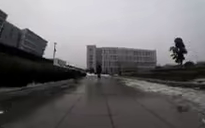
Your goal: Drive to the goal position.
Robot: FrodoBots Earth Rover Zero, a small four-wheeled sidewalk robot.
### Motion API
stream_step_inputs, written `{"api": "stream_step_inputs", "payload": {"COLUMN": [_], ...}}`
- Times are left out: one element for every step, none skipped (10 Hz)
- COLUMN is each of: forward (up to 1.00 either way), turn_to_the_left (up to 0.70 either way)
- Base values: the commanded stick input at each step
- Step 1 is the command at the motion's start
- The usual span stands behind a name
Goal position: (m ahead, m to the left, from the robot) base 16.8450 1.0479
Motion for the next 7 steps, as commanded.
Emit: {"api": "stream_step_inputs", "payload": {"forward": [1.0,1.0,1.0,1.0,1.0,1.0,1.0], "turn_to_the_left": [0.0,0.0,0.0,0.0,0.0,0.07,0.27]}}
